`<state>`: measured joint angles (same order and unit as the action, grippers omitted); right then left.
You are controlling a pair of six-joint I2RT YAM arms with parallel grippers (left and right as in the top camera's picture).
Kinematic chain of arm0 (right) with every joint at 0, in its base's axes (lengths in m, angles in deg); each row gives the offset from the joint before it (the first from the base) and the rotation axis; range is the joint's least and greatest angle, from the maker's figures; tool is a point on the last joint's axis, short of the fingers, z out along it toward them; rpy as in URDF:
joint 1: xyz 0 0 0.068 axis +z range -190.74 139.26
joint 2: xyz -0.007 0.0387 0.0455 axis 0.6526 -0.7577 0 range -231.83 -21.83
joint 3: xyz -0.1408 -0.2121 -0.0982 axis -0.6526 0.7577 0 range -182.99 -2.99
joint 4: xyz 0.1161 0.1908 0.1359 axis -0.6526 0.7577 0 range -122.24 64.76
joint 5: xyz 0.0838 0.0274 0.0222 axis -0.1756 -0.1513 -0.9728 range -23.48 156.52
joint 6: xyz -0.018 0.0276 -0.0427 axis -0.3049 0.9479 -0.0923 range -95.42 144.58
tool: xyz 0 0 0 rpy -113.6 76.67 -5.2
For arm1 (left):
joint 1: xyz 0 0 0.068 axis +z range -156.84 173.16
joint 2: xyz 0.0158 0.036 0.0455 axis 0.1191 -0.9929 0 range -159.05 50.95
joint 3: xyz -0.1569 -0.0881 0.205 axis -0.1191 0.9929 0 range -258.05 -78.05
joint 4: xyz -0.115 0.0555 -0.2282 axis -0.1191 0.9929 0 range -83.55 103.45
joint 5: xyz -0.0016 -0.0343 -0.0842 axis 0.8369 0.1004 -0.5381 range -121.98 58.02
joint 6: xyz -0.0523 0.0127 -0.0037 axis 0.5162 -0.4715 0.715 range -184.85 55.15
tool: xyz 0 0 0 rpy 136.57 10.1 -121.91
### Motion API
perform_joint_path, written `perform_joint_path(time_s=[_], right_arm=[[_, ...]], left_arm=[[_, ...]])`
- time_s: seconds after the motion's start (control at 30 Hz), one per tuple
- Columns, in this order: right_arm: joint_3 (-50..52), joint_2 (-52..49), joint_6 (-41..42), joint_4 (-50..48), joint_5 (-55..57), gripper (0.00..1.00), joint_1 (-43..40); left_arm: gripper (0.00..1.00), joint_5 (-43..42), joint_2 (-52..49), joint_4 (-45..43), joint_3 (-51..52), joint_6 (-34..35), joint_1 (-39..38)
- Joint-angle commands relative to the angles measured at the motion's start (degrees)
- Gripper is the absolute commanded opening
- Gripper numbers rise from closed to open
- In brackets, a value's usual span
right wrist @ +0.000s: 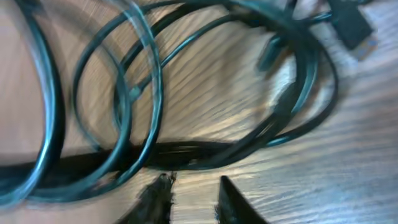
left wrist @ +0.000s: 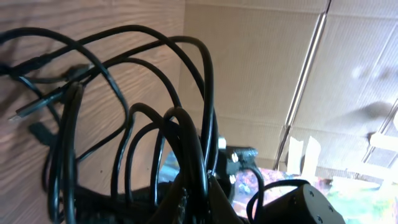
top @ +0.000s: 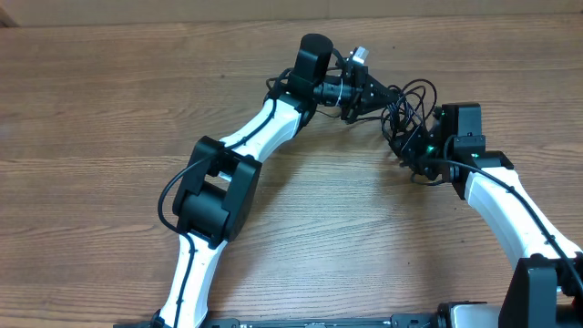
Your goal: Untangle cables
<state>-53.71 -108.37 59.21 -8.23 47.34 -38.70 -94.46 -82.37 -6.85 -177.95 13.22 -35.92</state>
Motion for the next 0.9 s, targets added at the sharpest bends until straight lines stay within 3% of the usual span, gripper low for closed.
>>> perform_joint_path(time_s=[0.0,0.07,0.13,0.23,0.53,0.7,0.87], right_arm=[[-0.63,0.15,-11.56,-2.69,-9.14,0.23,0.48],[-0.66,0.44,-16.20,-4.35,-12.04,0.31,0.63],[-0.74,0.50,-22.38,-4.90,-13.62,0.55,0.63],[-0.74,0.50,-33.40,-3.30,-10.84,0.71,0.63],[-0.74,0.48,-52.65,-5.09,-1.62,0.71,0.63],[-0.74,0.46,-53.59,-5.90,-1.40,0.70,0.63],[-0.74,-0.39,-53.59,-5.99,-1.42,0.62,0.63]], left_arm=[[0.04,0.72,-0.28,0.22,-0.11,-0.26,1.09],[0.04,0.31,-0.28,0.24,-0.11,-0.17,1.09],[0.04,-0.39,-0.28,0.22,-0.11,0.37,1.09],[0.04,-1.77,-0.28,0.24,-0.11,0.39,0.98],[0.04,-3.15,-0.28,0.22,-0.11,0.37,0.81],[0.04,-3.17,-0.28,0.20,-0.11,1.53,0.59],[0.04,-3.17,-0.28,-0.04,-0.11,4.76,0.17]])
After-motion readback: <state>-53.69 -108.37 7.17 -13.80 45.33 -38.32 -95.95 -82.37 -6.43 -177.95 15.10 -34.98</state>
